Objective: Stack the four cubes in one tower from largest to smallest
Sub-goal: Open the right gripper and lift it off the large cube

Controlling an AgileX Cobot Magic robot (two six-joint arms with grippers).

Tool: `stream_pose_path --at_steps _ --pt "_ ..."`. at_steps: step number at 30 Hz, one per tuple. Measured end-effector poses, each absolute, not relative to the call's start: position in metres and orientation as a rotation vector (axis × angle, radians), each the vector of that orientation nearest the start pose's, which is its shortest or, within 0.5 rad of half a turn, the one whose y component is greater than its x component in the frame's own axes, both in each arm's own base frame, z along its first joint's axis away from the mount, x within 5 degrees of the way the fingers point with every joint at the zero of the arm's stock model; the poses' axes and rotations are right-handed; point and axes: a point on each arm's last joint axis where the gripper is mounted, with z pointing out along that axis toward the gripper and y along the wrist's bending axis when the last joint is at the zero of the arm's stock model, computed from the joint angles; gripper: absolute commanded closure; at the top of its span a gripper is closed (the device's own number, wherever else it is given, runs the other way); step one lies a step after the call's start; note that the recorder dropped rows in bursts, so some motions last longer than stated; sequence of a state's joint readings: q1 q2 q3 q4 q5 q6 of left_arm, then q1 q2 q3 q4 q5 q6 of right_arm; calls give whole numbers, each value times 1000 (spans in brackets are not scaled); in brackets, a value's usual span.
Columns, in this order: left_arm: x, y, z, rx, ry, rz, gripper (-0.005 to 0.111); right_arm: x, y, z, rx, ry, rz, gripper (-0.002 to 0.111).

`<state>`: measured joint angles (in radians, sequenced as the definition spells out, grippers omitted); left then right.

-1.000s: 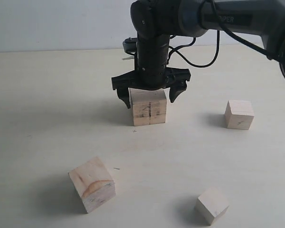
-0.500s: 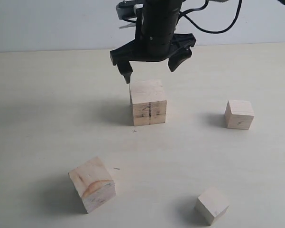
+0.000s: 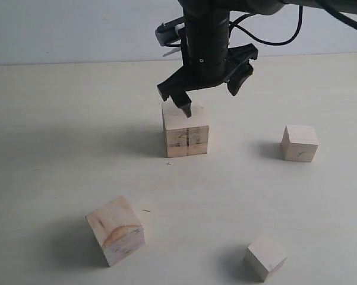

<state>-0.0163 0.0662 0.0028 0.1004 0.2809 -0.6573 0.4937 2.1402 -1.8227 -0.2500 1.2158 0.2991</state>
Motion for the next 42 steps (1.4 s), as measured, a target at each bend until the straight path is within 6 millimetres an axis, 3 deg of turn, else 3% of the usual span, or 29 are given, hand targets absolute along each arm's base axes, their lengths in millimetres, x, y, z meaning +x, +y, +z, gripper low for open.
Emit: stream_pose_path --at_steps 6,9,10,14,18,28,42 --pt "59 2 183 -516 1775 -379 107 403 190 219 -392 2884 -291 80" --pt "59 2 183 -516 1775 -379 107 404 184 227 -346 2880 -258 107" --pt "59 2 183 -516 1775 -379 107 405 181 229 -325 2881 -248 108" --pt "59 2 183 -516 1775 -379 107 417 154 226 -171 2923 -161 108" --pt "59 2 183 -516 1775 -379 107 423 139 211 -139 3025 38 108" --pt "59 2 183 -504 1777 -363 107 425 145 187 -187 3095 122 108" --pt "59 2 183 -501 1777 -360 107 423 154 187 -223 3104 273 108"
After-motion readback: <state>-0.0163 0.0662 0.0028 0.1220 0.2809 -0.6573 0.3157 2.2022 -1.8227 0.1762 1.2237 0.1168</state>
